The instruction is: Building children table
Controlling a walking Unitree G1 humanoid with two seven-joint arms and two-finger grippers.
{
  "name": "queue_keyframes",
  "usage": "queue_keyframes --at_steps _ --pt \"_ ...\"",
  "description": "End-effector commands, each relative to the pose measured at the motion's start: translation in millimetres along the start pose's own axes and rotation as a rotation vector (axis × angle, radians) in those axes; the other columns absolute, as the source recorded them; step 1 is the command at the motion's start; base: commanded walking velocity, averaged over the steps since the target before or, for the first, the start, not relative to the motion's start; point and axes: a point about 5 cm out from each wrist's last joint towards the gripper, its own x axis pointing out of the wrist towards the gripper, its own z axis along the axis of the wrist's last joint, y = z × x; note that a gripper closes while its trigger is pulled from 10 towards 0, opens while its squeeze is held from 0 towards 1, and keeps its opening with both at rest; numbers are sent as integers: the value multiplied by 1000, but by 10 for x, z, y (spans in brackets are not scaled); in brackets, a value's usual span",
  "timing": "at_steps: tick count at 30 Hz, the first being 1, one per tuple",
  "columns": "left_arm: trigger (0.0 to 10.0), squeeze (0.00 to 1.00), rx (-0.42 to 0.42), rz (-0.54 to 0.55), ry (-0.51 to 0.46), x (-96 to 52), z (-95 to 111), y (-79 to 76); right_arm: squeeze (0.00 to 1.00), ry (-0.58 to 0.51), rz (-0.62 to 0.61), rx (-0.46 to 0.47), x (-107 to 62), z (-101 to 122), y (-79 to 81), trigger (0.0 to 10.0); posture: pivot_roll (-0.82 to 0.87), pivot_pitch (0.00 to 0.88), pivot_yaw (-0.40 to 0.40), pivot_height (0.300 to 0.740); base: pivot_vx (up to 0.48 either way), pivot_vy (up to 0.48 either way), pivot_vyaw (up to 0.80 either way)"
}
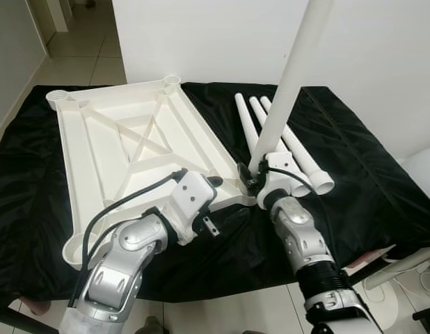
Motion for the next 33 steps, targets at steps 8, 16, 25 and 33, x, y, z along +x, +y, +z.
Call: queue_keyframes --at_steps 8,16,25,33 --pt "10000 0 11 91 7 17 6 37 0 54 -55 55 -63 -107 162 10000 -15 5 -29 740 0 0 0" --pt "10000 0 7 95 2 17 9 23 1000 0 -34 72 -83 -11 102 10000 -12 2 -39 740 0 0 0" --pt "10000 0 9 98 0 15 13 27 0 -3 66 14 -105 16 -99 10000 -14 0 -42 740 0 0 0" --pt "10000 0 15 92 0 28 13 30 0 -14 285 -65 -106 44 -205 10000 -20 0 -36 740 0 0 0"
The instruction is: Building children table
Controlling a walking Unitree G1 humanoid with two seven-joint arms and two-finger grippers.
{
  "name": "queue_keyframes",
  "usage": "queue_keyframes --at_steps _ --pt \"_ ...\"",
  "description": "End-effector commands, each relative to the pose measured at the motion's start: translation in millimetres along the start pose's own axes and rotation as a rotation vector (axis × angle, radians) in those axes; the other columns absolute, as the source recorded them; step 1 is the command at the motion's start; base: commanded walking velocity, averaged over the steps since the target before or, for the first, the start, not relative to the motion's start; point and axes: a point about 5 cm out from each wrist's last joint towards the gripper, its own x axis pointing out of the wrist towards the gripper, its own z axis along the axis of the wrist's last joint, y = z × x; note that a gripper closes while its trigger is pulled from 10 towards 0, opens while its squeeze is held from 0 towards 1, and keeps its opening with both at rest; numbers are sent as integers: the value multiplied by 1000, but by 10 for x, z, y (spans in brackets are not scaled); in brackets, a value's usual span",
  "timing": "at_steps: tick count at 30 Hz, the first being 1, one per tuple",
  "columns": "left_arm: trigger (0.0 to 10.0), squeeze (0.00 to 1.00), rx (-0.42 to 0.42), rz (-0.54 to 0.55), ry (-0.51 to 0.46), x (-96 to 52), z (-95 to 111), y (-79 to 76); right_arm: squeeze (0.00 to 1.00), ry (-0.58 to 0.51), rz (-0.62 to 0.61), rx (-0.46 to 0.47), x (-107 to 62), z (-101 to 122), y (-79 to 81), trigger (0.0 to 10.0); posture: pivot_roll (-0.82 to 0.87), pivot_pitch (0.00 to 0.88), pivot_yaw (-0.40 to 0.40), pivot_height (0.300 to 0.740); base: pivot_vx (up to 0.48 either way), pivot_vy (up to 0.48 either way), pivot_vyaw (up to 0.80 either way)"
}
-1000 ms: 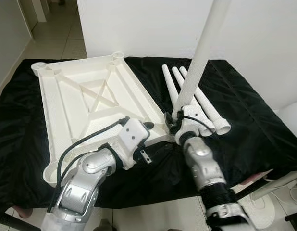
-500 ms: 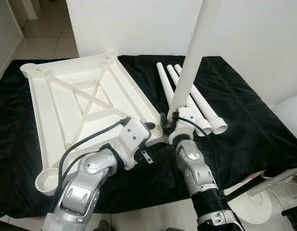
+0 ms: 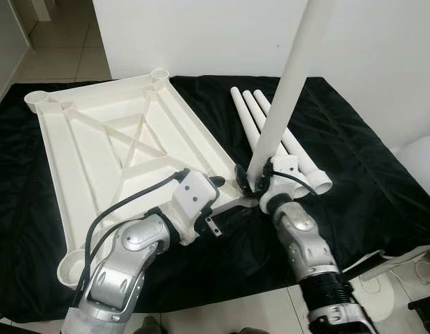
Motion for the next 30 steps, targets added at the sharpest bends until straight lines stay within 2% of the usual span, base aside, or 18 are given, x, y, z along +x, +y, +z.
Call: queue_keyframes --at_steps 1,2,5,7,9,10,20,21,23,24,30 --pt "10000 0 14 90 2 15 10 45 0 0 93 -17 6 -3 -4 10000 -20 0 -36 740 0 0 0" --pt "10000 0 15 89 2 19 11 45 0 8 152 -30 5 -5 -23 10000 -20 0 -36 740 0 0 0" --pt "10000 0 15 88 2 21 12 45 0 14 185 -34 3 -7 -36 10000 -20 0 -36 740 0 0 0" --pt "10000 0 16 83 1 26 17 37 0 25 281 -65 37 17 -87 10000 -20 0 -36 740 0 0 0" --pt "10000 0 16 83 1 26 17 37 0 25 281 -65 37 17 -87 10000 -20 0 -36 740 0 0 0" --pt "10000 0 18 80 2 31 17 35 0 27 336 -106 82 53 -124 10000 -17 0 -33 740 0 0 0" --pt "10000 0 22 75 11 16 6 26 0 43 422 -179 166 116 -237 10000 -2 0 -39 740 0 0 0" --pt "10000 0 22 74 11 15 5 23 0 48 437 -183 173 115 -251 7059 -2 0 -39 740 0 0 0" --pt "10000 0 23 75 12 16 4 23 0 56 450 -192 180 106 -263 7059 -1 0 -41 740 0 0 0" --pt "10000 0 23 77 11 17 6 24 0 68 466 -192 181 90 -265 157 1 0 -43 740 0 0 0" --pt "10000 0 24 84 8 22 10 29 0 97 496 -181 179 30 -265 0 2 0 -45 740 0 0 0"
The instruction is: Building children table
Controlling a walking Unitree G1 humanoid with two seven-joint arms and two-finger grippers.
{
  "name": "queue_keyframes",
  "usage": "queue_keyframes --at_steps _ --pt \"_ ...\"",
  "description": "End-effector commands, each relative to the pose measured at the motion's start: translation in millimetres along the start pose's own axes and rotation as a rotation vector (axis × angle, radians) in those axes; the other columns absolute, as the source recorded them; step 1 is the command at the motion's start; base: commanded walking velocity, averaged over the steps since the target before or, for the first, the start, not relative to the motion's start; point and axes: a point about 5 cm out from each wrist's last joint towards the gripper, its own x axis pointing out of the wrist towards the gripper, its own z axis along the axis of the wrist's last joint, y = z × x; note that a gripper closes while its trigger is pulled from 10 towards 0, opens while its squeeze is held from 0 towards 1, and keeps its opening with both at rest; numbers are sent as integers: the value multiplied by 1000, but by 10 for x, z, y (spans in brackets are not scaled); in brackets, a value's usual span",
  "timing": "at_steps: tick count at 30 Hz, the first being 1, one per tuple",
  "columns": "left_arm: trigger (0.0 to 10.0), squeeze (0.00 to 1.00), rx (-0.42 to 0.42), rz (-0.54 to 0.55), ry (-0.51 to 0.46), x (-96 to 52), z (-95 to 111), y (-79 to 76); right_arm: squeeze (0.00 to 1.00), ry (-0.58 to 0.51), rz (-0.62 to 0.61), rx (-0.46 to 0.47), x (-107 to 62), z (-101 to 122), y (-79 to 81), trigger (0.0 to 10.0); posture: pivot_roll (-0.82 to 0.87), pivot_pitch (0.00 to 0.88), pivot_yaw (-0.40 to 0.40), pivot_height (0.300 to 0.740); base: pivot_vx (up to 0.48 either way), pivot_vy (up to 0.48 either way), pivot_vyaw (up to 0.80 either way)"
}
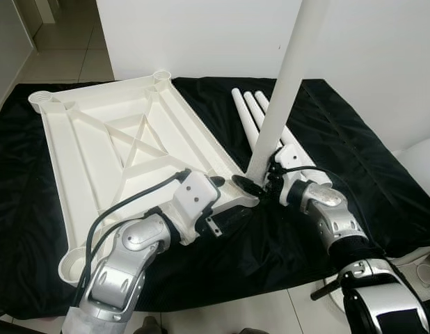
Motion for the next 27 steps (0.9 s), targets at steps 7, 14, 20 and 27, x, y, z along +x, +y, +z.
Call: queue_keyframes --at_steps 7,14,20,27 --pt "10000 0 6 87 -3 15 12 39 0 32 9 20 17 -68 22 10000 2 0 -46 740 0 0 0" --pt "10000 0 5 93 -4 19 12 53 0 36 -86 71 44 -125 15 10000 0 0 -47 740 0 0 0" --pt "10000 0 4 94 -5 25 13 52 0 31 -232 128 113 -156 26 10000 -8 0 -46 740 0 0 0" --pt "10000 0 -2 87 -4 27 8 31 0 24 -409 211 184 -185 122 10000 -16 0 -46 740 0 0 0"
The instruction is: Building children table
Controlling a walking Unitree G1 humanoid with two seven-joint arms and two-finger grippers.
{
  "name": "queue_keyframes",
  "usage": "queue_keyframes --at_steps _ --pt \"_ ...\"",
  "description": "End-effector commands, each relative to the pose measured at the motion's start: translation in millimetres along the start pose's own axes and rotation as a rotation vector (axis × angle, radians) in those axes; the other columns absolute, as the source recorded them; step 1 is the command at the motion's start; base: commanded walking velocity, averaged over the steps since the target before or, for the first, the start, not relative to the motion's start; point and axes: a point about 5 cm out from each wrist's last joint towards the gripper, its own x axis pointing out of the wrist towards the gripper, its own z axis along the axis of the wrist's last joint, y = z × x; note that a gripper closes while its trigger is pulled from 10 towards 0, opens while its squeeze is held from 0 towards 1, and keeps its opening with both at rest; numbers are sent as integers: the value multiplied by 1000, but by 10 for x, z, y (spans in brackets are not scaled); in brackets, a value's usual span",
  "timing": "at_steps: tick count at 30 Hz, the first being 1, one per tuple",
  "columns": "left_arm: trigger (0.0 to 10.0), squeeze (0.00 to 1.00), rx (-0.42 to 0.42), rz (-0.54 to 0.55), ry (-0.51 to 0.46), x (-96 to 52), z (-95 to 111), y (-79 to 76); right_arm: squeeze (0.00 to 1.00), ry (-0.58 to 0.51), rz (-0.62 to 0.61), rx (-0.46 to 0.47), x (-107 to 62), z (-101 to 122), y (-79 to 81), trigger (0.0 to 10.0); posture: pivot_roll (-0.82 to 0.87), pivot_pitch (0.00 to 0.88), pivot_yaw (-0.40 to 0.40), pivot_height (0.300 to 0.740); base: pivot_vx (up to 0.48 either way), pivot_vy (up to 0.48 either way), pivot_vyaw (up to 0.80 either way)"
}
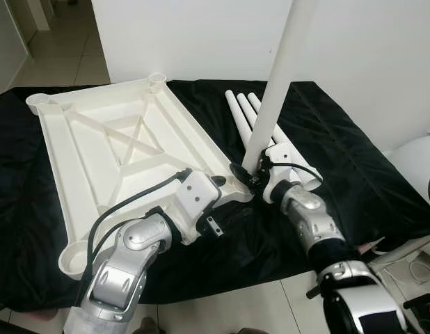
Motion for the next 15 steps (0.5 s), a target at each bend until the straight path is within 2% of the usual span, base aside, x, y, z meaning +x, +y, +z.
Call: queue_keyframes --at_steps 1,5,8,11,15 --pt "10000 0 2 86 3 15 0 34 0 67 -67 28 -54 -145 -23 10000 -16 0 -46 740 0 0 0" --pt "10000 0 -1 85 3 10 -3 24 0 58 -228 87 -25 -152 107 10000 -16 4 -47 740 0 0 0" --pt "10000 0 -3 84 4 10 -6 18 0 54 -288 111 -7 -150 185 10000 -17 5 -49 740 0 0 0" --pt "10000 0 -7 85 5 20 -12 12 0 3 -399 176 39 -109 326 10000 -15 6 -49 740 0 0 0" --pt "10000 0 -6 90 8 15 -15 17 0 -6 -411 208 42 -87 434 10000 -11 8 -45 740 0 0 0"
